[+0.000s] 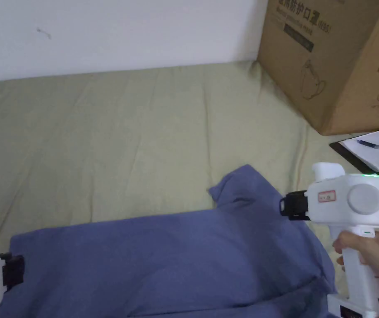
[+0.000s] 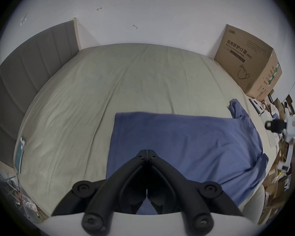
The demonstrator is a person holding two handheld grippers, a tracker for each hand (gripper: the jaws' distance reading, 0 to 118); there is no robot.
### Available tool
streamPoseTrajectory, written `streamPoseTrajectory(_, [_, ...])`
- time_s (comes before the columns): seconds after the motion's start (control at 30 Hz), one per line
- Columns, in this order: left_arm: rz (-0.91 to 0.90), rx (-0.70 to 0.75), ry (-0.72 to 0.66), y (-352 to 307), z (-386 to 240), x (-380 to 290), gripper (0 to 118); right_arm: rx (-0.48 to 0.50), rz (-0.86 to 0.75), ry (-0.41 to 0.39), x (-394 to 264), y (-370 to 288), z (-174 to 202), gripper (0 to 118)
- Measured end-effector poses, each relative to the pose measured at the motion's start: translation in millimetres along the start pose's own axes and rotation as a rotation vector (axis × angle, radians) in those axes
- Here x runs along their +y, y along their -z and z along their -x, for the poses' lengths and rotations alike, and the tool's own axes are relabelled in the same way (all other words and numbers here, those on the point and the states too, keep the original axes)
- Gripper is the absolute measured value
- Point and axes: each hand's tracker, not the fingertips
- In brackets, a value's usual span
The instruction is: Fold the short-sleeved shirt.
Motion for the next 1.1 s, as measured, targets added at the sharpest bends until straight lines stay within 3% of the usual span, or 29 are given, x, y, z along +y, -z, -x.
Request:
streamPoseTrajectory(0.03, [0.001, -0.001, 0.000, 6, 0, 5, 0, -0.033, 0.048, -0.015, 13, 21, -2, 114])
streamPoseTrajectory(0.07, [0.007, -0.002, -0.004, 11, 1, 6, 0, -0.050, 0.079, -0.035, 21, 39, -4, 112])
streamPoseTrajectory(0.17, [0.038, -0.006, -0.024, 28, 5, 11, 0, -0.103, 0.120, -0.061, 41, 90, -12, 94])
streamPoseTrajectory(0.23, [0.059, -0.001, -0.036, 37, 8, 9, 0, -0.163, 0.224, -0.039, 42, 122, -17, 92])
streamPoseTrajectory(0.3, [0.084, 0.002, -0.042, 46, 11, 8, 0, -0.139, 0.304, -0.040, 35, 144, -21, 86])
streamPoseTrajectory(0.37, [0.108, 0.008, -0.037, 53, 14, 8, 0, -0.145, 0.260, -0.029, 40, 134, -17, 85])
streamPoseTrajectory(0.43, [0.135, 0.009, -0.037, 61, 19, 11, 0, -0.156, 0.265, -0.070, 48, 121, -14, 53])
streamPoseTrajectory(0.47, [0.150, 0.001, -0.041, 64, 21, 13, 1, -0.166, 0.255, -0.111, 50, 118, -14, 25])
streamPoseTrajectory(0.5, [0.167, -0.001, -0.055, 68, 24, 16, 11, -0.133, 0.260, -0.110, 52, 117, -14, 0])
streamPoseTrajectory(0.6, [0.158, -0.025, -0.112, 79, 35, 28, 89, -0.134, 0.267, -0.065, 51, 119, -15, 0])
streamPoseTrajectory(0.63, [0.173, -0.019, -0.126, 86, 38, 34, 102, -0.137, 0.263, -0.046, 50, 118, -15, 0])
streamPoseTrajectory(0.83, [0.293, 0.090, -0.118, 136, 47, 63, 102, -0.137, 0.245, -0.054, 54, 103, -12, 0])
streamPoseTrajectory(0.9, [0.278, 0.100, -0.110, 155, 42, 68, 95, -0.129, 0.237, -0.043, 55, 100, -14, 0])
streamPoseTrajectory(1.0, [0.303, 0.147, -0.122, 172, 34, 67, 94, -0.123, 0.234, -0.035, 54, 99, -15, 0])
streamPoseTrajectory(1.1, [0.285, 0.146, -0.025, 160, 27, 68, 63, -0.127, 0.236, -0.023, 55, 100, -13, 0])
